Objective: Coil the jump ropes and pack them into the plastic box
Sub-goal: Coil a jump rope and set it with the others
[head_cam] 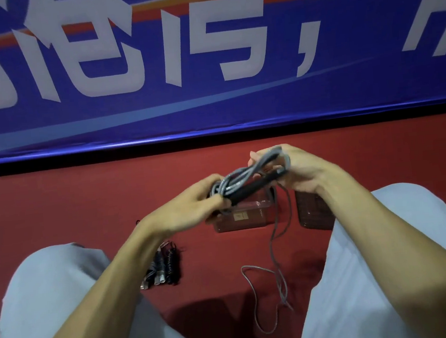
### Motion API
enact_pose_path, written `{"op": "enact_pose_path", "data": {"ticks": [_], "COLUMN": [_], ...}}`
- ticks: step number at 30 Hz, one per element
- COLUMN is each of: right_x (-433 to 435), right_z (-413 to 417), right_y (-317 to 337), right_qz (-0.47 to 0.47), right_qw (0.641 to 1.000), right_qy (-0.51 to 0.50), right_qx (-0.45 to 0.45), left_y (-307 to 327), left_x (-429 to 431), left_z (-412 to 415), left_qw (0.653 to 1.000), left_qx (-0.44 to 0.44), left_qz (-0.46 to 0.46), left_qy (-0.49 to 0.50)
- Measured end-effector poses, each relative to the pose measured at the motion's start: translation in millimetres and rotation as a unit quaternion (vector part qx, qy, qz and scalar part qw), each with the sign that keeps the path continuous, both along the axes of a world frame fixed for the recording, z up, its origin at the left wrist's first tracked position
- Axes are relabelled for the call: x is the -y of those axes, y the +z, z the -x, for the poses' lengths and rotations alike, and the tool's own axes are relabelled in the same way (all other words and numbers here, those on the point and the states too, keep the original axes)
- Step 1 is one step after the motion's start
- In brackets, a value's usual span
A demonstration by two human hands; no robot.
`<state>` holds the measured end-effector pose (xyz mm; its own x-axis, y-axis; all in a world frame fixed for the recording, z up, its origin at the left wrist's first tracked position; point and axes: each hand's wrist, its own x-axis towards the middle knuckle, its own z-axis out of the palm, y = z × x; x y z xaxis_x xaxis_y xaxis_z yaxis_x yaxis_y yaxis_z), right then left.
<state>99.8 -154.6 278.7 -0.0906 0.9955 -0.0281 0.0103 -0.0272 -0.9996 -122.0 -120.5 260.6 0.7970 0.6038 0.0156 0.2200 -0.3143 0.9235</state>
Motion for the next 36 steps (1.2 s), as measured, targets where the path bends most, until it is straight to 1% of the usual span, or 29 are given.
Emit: {"op": "enact_pose_path", "data": {"ticks": [1, 2, 5, 8, 10, 12, 15, 17, 19, 20, 21, 24, 26, 28, 29, 31, 32, 34, 36], "right_x": [-0.4, -0.4, 2.8, 7.2, 10.9, 13.4, 13.1, 13.7, 14.7, 15.6, 16.7, 19.8, 22.6, 24.3, 24.6, 22.8, 20.8, 17.0, 14.2], "right_z": [1.7, 3.9, 10.1, 11.7, 13.3, 15.6, 19.3, 22.9, 27.0, 29.3, 30.7, 27.7, 22.2, 20.0, 20.8, 24.2, 23.5, 18.5, 13.9], "right_y": [-0.6, -0.9, 2.1, 5.4, 3.9, 0.3, -9.2, -12.7, -12.7, -11.5, -10.3, -6.1, -3.0, -2.2, -3.3, -8.1, -10.4, -12.1, -11.3], "right_qz": [0.0, -0.001, 0.012, 0.033, 0.048, 0.056, 0.05, 0.019, -0.028, -0.053, -0.084, -0.196, -0.248, -0.27, -0.283, -0.345, -0.372, -0.404, -0.402], "right_qw": [0.999, 0.998, 0.998, 0.994, 0.986, 0.97, 0.934, 0.904, 0.88, 0.869, 0.851, 0.762, 0.723, 0.695, 0.687, 0.668, 0.666, 0.692, 0.726], "right_qy": [0.004, 0.014, 0.064, 0.102, 0.133, 0.136, 0.112, 0.097, 0.094, 0.1, 0.104, 0.096, 0.078, 0.062, 0.061, 0.064, 0.063, 0.027, -0.028], "right_qx": [-0.044, -0.055, -0.026, 0.016, 0.085, 0.193, 0.334, 0.417, 0.465, 0.482, 0.508, 0.61, 0.64, 0.663, 0.667, 0.657, 0.644, 0.597, 0.557], "left_y": [0.7, 1.2, 1.7, 0.4, -0.9, -2.3, -4.6, -6.3, -9.0, -10.9, -12.8, -16.7, -18.4, -18.6, -18.1, -15.1, -13.8, -12.7, -13.1], "left_x": [-0.3, -1.3, -4.5, -9.3, -12.7, -15.6, -19.5, -23.3, -28.0, -30.8, -33.3, -38.6, -39.0, -37.5, -36.8, -34.1, -32.6, -29.0, -25.6], "left_z": [0.4, 0.6, 0.2, -0.3, -0.3, 0.1, -1.2, -1.8, -0.9, 0.1, 1.5, 6.5, 7.3, 5.8, 4.9, 3.8, 3.7, 3.4, 2.6], "left_qw": [0.999, 0.996, 0.986, 0.98, 0.977, 0.973, 0.964, 0.958, 0.959, 0.961, 0.962, 0.965, 0.966, 0.964, 0.96, 0.952, 0.95, 0.949, 0.948], "left_qx": [0.039, 0.07, 0.123, 0.153, 0.17, 0.175, 0.173, 0.168, 0.129, 0.097, 0.06, -0.058, -0.107, -0.128, -0.137, -0.158, -0.166, -0.175, -0.174], "left_qz": [0.028, 0.049, 0.078, 0.063, 0.054, 0.05, 0.056, 0.051, 0.018, -0.012, -0.047, -0.132, -0.153, -0.175, -0.192, -0.227, -0.237, -0.247, -0.255], "left_qy": [0.015, 0.031, 0.086, 0.11, 0.12, 0.144, 0.193, 0.226, 0.252, 0.259, 0.261, 0.217, 0.177, 0.156, 0.148, 0.128, 0.116, 0.091, 0.078]}}
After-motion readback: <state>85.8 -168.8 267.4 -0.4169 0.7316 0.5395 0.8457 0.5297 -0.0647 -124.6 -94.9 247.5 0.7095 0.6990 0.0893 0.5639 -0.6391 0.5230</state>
